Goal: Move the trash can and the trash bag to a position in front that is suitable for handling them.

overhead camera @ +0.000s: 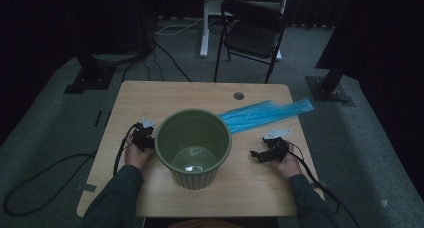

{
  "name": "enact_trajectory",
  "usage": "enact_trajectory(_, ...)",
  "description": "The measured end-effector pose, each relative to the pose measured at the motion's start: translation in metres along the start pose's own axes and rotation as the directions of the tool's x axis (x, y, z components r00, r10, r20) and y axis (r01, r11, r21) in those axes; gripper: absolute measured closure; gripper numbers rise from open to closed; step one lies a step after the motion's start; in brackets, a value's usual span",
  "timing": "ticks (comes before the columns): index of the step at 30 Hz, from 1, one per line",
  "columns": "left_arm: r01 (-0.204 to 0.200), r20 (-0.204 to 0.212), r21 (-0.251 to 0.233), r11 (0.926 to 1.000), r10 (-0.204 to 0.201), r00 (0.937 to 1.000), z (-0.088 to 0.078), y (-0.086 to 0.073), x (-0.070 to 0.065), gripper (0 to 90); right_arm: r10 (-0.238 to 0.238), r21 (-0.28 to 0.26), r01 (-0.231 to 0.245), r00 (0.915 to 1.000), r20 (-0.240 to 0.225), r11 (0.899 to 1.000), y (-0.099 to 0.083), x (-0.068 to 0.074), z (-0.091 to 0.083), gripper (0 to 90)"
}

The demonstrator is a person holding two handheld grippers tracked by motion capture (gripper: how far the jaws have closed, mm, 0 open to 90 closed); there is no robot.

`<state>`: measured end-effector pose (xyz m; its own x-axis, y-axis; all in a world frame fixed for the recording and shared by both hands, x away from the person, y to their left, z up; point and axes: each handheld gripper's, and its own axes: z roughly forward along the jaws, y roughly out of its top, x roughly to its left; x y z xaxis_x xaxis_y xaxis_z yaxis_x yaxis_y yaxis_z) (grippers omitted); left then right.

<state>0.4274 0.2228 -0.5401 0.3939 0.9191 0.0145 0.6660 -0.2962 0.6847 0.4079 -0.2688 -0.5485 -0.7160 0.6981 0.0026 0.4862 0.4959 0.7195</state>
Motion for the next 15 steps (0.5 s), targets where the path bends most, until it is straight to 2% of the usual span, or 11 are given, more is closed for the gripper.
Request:
enact_trajectory(3, -0.01, 0.013, 0.03, 0.9995, 0.009, 0.9999, -0.006, 0.002, 0.002, 32.9, 0.01, 0.001, -0.01, 0.9999, 0.012, 1.0, 0.0, 0.003, -0.004, 28.2)
enact_trajectory(5, -0.007, 0.017, 0.044, 0.999, 0.006, 0.9998, -0.009, 0.002, 0.003, 40.3, 0.016, 0.032, -0.017, 0.9997, 0.019, 0.999, 0.004, 0.006, -0.006, 37.5)
enact_trajectory(6, 0.008, 0.041, 0.047, 0.9989, -0.01, 0.9991, -0.011, 0.002, 0.004, 45.4, 0.009, 0.049, -0.01, 0.9997, 0.022, 0.999, 0.006, 0.008, -0.007, 37.6)
enact_trajectory(7, 0.008, 0.041, 0.047, 0.9989, -0.01, 0.9991, -0.011, 0.002, 0.004, 50.0, 0.009, 0.049, -0.01, 0.9997, 0.022, 0.999, 0.006, 0.008, -0.007, 37.6)
enact_trajectory(8, 0.026, 0.093, 0.055, 0.9982, -0.031, 0.9952, -0.017, 0.001, 0.006, 52.9, -0.028, 0.045, 0.027, 0.9993, 0.023, 0.999, 0.011, 0.015, -0.01, 41.3)
enact_trajectory(9, 0.008, 0.103, 0.053, 0.9986, -0.014, 0.9946, -0.021, 0.001, 0.005, 53.8, -0.028, 0.04, 0.028, 0.9994, 0.018, 0.999, 0.013, 0.018, -0.012, 42.5)
enact_trajectory(10, 0.003, 0.135, 0.038, 0.9993, -0.008, 0.9908, -0.027, 0.0, 0.003, 54.0, -0.03, 0.031, 0.03, 0.9995, 0.006, 0.999, 0.016, 0.022, -0.014, 44.3)
enact_trajectory(11, -0.001, 0.149, 0.027, 0.9996, -0.003, 0.9888, -0.031, 0.0, 0.002, 54.0, -0.042, 0.019, 0.042, 0.9991, -0.011, 0.999, 0.021, 0.027, -0.016, 45.3)
enact_trajectory(13, -0.012, 0.159, 0.019, 0.9998, 0.009, 0.9872, -0.036, 0.0, -0.001, 53.9, -0.05, 0.009, 0.05, 0.9986, -0.016, 0.999, 0.024, 0.031, -0.017, 46.0)
enact_trajectory(14, -0.023, 0.189, -0.017, 0.9996, 0.026, 0.9816, -0.046, 0.001, -0.007, 53.9, -0.056, 0.0, 0.056, 0.9982, -0.022, 0.998, 0.028, 0.036, -0.018, 48.0)
enact_trajectory(15, -0.03, 0.197, -0.033, 0.999, 0.036, 0.9796, -0.05, 0.002, -0.01, 53.7, -0.067, -0.02, 0.066, 0.9972, -0.034, 0.998, 0.034, 0.043, -0.02, 49.5)
